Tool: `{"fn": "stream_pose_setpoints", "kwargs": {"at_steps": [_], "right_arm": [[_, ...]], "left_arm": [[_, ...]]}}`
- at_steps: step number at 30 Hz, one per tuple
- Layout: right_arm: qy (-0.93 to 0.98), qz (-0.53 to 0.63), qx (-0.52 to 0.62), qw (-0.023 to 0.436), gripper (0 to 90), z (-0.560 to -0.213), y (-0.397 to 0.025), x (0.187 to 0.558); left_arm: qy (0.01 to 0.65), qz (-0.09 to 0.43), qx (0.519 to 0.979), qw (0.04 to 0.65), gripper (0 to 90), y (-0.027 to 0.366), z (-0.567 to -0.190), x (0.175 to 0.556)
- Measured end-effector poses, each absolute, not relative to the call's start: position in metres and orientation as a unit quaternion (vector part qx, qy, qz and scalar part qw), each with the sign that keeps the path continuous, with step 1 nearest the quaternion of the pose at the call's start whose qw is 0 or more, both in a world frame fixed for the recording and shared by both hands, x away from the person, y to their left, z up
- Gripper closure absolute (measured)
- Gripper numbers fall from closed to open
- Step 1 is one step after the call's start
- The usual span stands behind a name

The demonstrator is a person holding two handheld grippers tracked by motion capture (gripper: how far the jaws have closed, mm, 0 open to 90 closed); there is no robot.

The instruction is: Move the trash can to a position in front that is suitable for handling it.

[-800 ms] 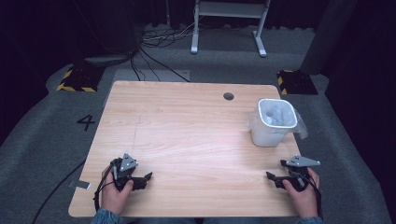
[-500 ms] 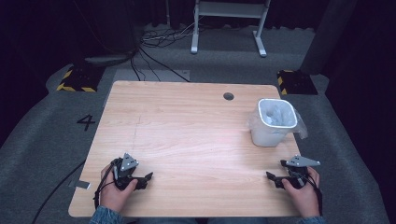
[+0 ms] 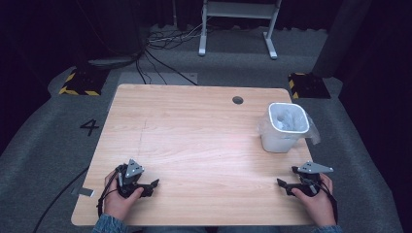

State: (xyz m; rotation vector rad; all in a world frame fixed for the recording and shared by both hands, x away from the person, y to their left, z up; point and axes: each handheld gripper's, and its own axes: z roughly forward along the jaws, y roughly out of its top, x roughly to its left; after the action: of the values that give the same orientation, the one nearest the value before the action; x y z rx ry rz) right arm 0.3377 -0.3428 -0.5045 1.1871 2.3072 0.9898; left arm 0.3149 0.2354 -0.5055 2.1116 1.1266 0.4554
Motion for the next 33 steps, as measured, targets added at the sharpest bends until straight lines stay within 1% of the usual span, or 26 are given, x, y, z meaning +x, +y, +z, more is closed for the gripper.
{"fn": "stream_pose_setpoints", "kwargs": {"at_steps": [9,10,11,12,13,14,16,19,23,24,27,33], "right_arm": [[0.819,0.350,0.417,0.180,15.1,-0.504,-0.343,0.338],[0.819,0.351,0.416,0.180,16.2,-0.504,-0.343,0.339],[0.818,0.353,0.417,0.180,20.7,-0.504,-0.343,0.339],[0.816,0.352,0.420,0.183,29.6,-0.503,-0.343,0.338],[0.816,0.352,0.418,0.186,33.0,-0.501,-0.343,0.338],[0.815,0.355,0.418,0.185,30.0,-0.498,-0.343,0.337],[0.811,0.362,0.421,0.185,29.6,-0.496,-0.343,0.337],[0.802,0.378,0.423,0.187,31.1,-0.481,-0.343,0.336],[0.805,0.384,0.416,0.179,31.7,-0.460,-0.342,0.339],[0.805,0.384,0.416,0.179,31.7,-0.460,-0.342,0.339],[0.804,0.396,0.406,0.183,32.9,-0.442,-0.338,0.342],[0.801,0.406,0.397,0.189,33.1,-0.420,-0.334,0.350]], "left_arm": [[0.434,0.175,0.813,0.346,15.0,0.235,-0.506,0.315],[0.434,0.175,0.813,0.345,15.1,0.235,-0.506,0.315],[0.434,0.175,0.813,0.345,15.0,0.235,-0.505,0.315],[0.435,0.173,0.813,0.346,15.1,0.235,-0.505,0.315],[0.436,0.173,0.812,0.347,15.1,0.235,-0.506,0.315],[0.436,0.173,0.812,0.347,15.1,0.235,-0.506,0.315],[0.436,0.173,0.812,0.347,15.1,0.235,-0.506,0.315],[0.435,0.172,0.813,0.347,15.1,0.235,-0.506,0.316],[0.435,0.173,0.813,0.347,15.0,0.235,-0.506,0.317],[0.435,0.173,0.813,0.347,15.1,0.235,-0.506,0.317],[0.434,0.173,0.813,0.347,15.1,0.235,-0.506,0.317],[0.433,0.174,0.814,0.346,15.1,0.235,-0.506,0.317]]}}
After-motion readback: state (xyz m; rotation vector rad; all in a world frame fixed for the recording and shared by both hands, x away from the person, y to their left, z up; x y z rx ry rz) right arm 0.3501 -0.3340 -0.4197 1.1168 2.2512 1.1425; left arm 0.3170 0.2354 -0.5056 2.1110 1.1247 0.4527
